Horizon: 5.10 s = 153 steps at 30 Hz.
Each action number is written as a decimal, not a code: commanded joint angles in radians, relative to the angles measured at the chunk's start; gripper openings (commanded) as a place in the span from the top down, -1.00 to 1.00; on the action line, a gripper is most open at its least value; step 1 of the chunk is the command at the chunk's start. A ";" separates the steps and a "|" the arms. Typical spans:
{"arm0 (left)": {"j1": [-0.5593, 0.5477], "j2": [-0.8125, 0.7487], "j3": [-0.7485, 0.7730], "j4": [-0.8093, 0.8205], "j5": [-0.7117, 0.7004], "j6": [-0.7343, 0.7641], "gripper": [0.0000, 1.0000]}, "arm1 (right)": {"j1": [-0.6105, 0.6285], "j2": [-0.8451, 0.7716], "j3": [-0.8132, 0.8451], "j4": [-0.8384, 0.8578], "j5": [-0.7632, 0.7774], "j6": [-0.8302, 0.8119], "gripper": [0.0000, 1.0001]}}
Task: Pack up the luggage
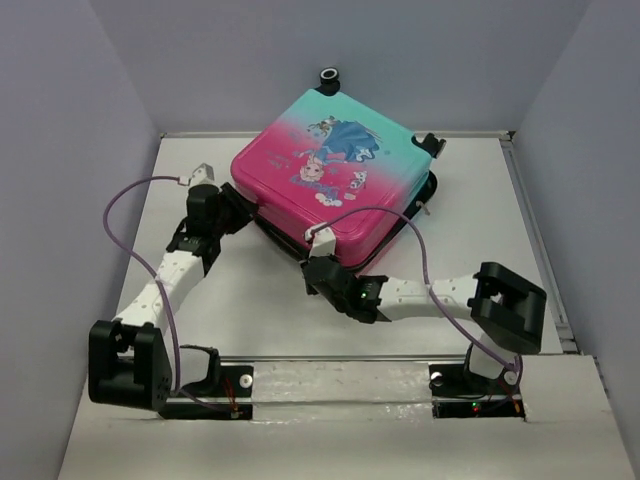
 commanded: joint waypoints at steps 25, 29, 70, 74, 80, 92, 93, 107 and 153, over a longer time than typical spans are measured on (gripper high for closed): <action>0.034 0.062 0.433 -0.112 0.141 0.090 -0.95 | 0.074 -0.821 -0.418 -0.461 -0.194 0.142 0.86; 0.078 0.263 0.509 -0.014 0.259 0.070 -0.95 | -0.058 -0.939 -0.447 -0.544 -0.166 0.176 0.86; -0.178 0.057 -0.141 0.385 -0.038 -0.042 0.88 | -1.273 -0.306 0.030 -0.375 -0.584 0.036 0.86; -0.268 0.008 -0.175 0.380 -0.122 -0.007 0.88 | -1.273 -0.136 0.063 -0.294 -0.819 0.033 0.86; -0.370 -0.078 -0.258 0.380 -0.153 -0.010 0.88 | -1.149 0.132 0.276 -0.263 -1.143 -0.025 0.86; -0.623 -0.434 -0.440 0.331 -0.342 -0.099 0.88 | -0.917 0.642 1.109 -0.501 -1.395 -0.039 0.86; -0.635 -0.442 -0.437 0.328 -0.352 -0.094 0.88 | -0.917 0.665 1.138 -0.503 -1.372 -0.027 0.85; -0.628 -0.451 -0.030 0.181 -0.608 0.093 -0.56 | -0.995 0.271 1.049 -0.541 -0.876 -0.108 -0.93; 0.198 0.406 0.255 0.557 0.281 -0.441 -0.93 | -1.026 -0.854 -0.400 -0.092 -1.129 -0.013 0.21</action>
